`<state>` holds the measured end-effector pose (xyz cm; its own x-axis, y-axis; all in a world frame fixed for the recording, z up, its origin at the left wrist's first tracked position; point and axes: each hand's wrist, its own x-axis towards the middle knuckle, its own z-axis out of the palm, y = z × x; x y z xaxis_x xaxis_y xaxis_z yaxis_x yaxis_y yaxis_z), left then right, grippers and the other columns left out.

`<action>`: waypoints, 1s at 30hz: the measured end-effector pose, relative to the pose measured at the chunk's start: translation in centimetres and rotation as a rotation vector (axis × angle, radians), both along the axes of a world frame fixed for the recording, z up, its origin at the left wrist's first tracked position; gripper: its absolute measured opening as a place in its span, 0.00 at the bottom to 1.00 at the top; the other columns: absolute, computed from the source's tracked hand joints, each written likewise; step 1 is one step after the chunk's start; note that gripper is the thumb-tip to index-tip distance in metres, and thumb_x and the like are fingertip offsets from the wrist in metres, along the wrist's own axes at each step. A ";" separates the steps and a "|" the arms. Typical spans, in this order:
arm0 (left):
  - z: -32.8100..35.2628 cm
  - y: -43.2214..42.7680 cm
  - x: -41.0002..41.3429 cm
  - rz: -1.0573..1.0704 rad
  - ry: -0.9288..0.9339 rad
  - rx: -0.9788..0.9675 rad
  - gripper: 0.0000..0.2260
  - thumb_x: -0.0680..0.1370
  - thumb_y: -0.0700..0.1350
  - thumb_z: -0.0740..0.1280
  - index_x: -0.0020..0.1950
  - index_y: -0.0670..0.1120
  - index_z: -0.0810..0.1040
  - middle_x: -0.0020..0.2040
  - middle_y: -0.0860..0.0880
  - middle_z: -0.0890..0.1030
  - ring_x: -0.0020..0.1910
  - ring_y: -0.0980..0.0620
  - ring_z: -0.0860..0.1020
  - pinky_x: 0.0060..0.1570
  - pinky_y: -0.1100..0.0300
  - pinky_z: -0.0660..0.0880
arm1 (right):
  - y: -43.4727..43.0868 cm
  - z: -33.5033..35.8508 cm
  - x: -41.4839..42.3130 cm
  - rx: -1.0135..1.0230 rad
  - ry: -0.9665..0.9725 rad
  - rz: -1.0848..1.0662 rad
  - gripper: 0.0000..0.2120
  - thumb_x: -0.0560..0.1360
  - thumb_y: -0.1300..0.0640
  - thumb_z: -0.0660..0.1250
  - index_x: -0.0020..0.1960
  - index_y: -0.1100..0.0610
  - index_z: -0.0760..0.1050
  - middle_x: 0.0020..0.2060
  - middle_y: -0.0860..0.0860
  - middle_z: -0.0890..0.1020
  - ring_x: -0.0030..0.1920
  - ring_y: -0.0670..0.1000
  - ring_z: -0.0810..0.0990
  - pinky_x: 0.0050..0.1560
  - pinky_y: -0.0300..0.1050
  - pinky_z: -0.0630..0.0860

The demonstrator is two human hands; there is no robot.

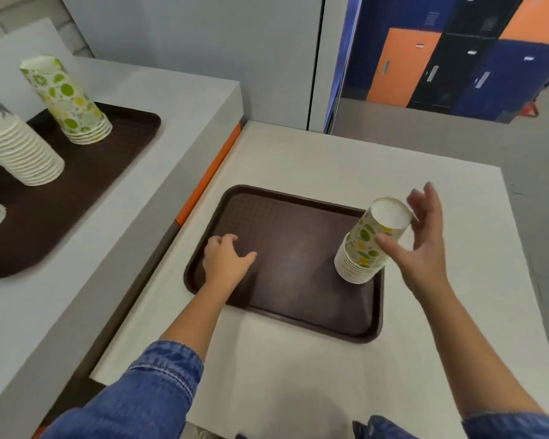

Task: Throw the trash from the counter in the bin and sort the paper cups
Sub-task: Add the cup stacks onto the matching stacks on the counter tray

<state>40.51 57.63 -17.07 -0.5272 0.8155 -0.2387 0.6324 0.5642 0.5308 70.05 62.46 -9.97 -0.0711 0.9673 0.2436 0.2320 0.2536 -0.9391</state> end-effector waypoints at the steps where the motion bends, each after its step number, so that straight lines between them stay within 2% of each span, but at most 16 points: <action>1: -0.8 -0.1 0.2 0.018 0.069 -0.053 0.29 0.73 0.57 0.69 0.70 0.48 0.67 0.71 0.42 0.64 0.71 0.43 0.63 0.69 0.46 0.63 | 0.5 -1.4 0.6 -0.069 0.018 0.010 0.51 0.61 0.51 0.76 0.76 0.49 0.51 0.73 0.52 0.63 0.73 0.46 0.63 0.73 0.54 0.60; 3: -2.0 -0.3 0.3 0.060 0.191 -0.124 0.33 0.73 0.59 0.68 0.73 0.47 0.63 0.74 0.40 0.61 0.74 0.41 0.57 0.72 0.42 0.54 | 1.4 -3.8 1.3 -0.178 0.028 0.047 0.52 0.61 0.54 0.78 0.76 0.47 0.51 0.74 0.49 0.61 0.73 0.47 0.62 0.72 0.55 0.62; 5: -2.9 -0.4 -0.2 0.157 0.263 -0.127 0.35 0.73 0.60 0.67 0.74 0.45 0.61 0.74 0.39 0.60 0.74 0.40 0.57 0.72 0.41 0.52 | 2.1 -5.9 1.8 -0.247 0.029 0.099 0.52 0.60 0.54 0.79 0.76 0.50 0.53 0.73 0.48 0.64 0.71 0.47 0.66 0.69 0.51 0.68; 7: -3.4 -0.2 -1.5 0.278 0.275 -0.103 0.35 0.74 0.58 0.68 0.74 0.42 0.61 0.73 0.38 0.62 0.72 0.38 0.60 0.70 0.40 0.57 | 2.7 -7.4 1.9 -0.297 0.037 0.134 0.49 0.57 0.49 0.78 0.73 0.53 0.59 0.67 0.49 0.71 0.64 0.41 0.73 0.58 0.37 0.74; 9: -3.7 0.0 -2.9 0.355 0.243 -0.116 0.33 0.75 0.55 0.67 0.72 0.39 0.62 0.70 0.37 0.66 0.69 0.37 0.64 0.65 0.41 0.64 | 3.1 -8.7 1.9 -0.347 0.037 0.156 0.46 0.55 0.45 0.78 0.69 0.53 0.64 0.62 0.49 0.77 0.57 0.37 0.77 0.51 0.31 0.75; 13: -4.5 0.3 -3.3 0.332 0.269 -0.184 0.24 0.79 0.51 0.63 0.68 0.37 0.66 0.65 0.36 0.68 0.64 0.37 0.67 0.60 0.44 0.68 | 3.9 -10.6 1.5 -0.417 0.017 0.199 0.44 0.55 0.43 0.79 0.67 0.52 0.67 0.58 0.46 0.80 0.57 0.44 0.79 0.56 0.42 0.76; 20: -5.5 0.0 -3.2 0.340 0.250 -0.129 0.23 0.79 0.49 0.63 0.70 0.38 0.65 0.67 0.36 0.66 0.66 0.37 0.65 0.64 0.44 0.64 | 4.4 -11.0 0.7 -0.431 0.001 0.209 0.41 0.57 0.46 0.80 0.66 0.50 0.68 0.57 0.44 0.80 0.54 0.40 0.80 0.48 0.30 0.76; 30: -5.7 0.0 -3.4 0.373 0.212 -0.092 0.24 0.79 0.50 0.64 0.70 0.39 0.66 0.68 0.36 0.66 0.67 0.38 0.65 0.65 0.45 0.64 | 4.3 -10.9 0.6 -0.407 -0.014 0.216 0.39 0.59 0.50 0.81 0.66 0.53 0.69 0.56 0.43 0.80 0.54 0.39 0.79 0.46 0.28 0.75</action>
